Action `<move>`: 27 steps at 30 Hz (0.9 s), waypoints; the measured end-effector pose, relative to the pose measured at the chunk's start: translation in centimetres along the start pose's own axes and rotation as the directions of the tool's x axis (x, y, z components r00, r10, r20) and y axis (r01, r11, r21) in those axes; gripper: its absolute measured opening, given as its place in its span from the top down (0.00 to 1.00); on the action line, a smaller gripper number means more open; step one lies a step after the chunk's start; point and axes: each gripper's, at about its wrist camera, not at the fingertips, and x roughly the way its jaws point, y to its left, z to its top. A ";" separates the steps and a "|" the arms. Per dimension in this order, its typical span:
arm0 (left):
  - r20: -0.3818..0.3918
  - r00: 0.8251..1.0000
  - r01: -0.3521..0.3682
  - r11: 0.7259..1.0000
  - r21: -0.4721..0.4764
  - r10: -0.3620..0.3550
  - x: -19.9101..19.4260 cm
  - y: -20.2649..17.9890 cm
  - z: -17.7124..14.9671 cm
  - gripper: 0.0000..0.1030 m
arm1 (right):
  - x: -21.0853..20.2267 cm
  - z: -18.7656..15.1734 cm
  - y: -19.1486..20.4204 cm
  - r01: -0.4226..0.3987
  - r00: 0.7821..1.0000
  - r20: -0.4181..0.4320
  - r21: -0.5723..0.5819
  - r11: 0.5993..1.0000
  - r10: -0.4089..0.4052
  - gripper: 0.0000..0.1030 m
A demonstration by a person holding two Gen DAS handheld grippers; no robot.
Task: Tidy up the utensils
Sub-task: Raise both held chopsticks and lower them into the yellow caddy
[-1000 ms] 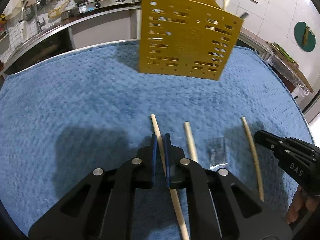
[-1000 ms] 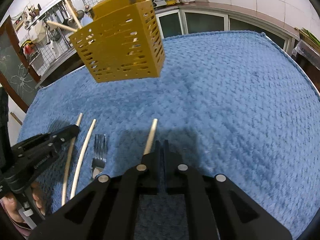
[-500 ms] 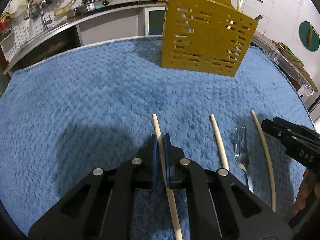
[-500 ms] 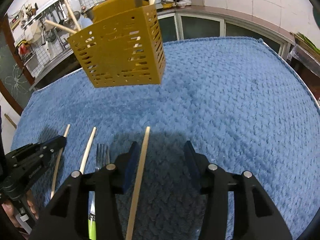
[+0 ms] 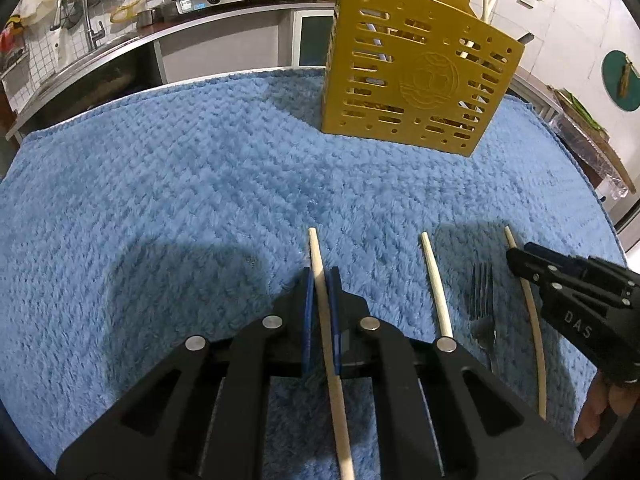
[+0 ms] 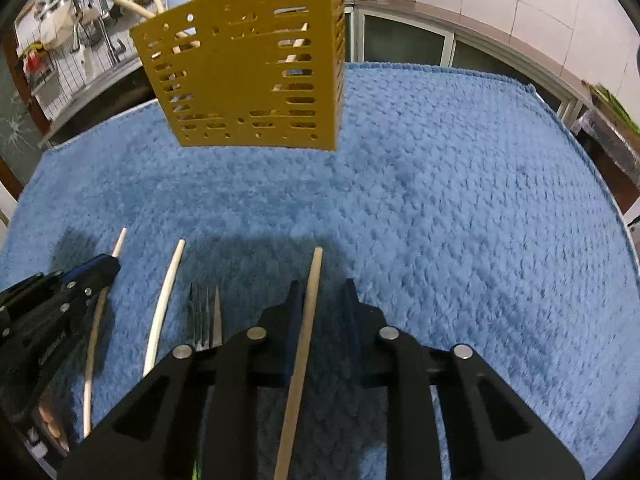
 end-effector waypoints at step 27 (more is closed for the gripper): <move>0.232 0.965 0.135 0.990 -0.050 -0.120 -8.4 -0.6 1.1 0.96 | -7.8 0.4 -5.1 -0.188 0.955 0.246 0.077 0.979 0.164 0.94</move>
